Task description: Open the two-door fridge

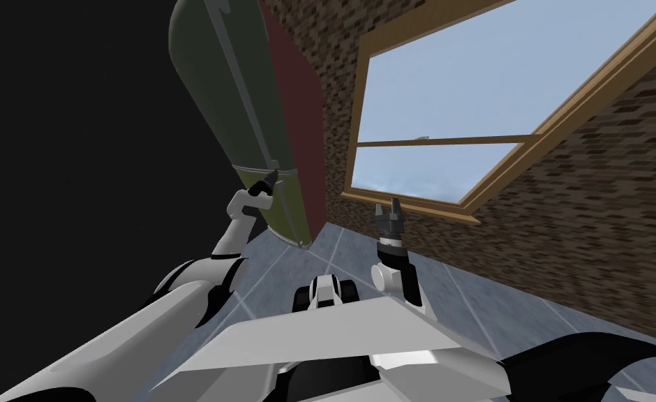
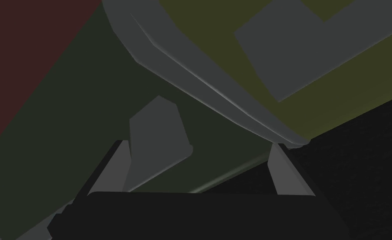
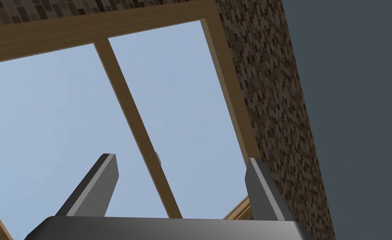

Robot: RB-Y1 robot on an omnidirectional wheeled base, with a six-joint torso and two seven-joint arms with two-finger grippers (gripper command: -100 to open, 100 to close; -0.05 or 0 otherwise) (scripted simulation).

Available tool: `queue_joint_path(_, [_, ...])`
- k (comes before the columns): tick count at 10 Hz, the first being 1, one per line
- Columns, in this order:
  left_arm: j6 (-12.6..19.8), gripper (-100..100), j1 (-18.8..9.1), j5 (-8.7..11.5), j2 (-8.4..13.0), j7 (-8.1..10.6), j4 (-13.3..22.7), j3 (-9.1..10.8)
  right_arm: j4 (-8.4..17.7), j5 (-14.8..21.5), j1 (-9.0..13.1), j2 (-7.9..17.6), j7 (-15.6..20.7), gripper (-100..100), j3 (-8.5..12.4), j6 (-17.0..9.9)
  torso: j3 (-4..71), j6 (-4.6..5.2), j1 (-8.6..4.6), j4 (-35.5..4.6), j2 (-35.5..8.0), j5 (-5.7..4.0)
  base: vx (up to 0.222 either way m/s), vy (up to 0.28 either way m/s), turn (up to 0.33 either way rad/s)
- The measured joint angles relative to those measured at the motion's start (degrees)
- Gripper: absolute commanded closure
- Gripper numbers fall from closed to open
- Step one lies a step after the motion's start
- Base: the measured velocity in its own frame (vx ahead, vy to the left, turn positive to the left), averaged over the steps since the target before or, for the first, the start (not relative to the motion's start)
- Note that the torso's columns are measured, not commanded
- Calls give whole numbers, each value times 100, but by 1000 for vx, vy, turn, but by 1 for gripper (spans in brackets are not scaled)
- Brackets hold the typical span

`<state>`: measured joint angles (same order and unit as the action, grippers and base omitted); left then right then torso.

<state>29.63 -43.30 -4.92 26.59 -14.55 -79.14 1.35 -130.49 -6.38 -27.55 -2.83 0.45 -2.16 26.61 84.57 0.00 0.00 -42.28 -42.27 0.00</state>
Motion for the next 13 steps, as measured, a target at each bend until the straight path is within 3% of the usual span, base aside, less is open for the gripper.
queue_joint_path(7, [959,-100,-1039,5,398,-123,753,-11,0,0,0,0,0,0,0,0,-2,0,1,0,-3,0,27,-1,-63])
queue_joint_path(10, [1136,-100,-1311,6,496,-153,999,-15,0,0,0,0,0,0,0,0,-4,-1,1,-1,-6,1,-3,18,-117])
queue_joint_path(13, [1212,-100,-1345,-510,524,104,1235,184,1,0,3,2,0,0,1,-1,2,7,31,-8,-3,4,-89,144,-334])
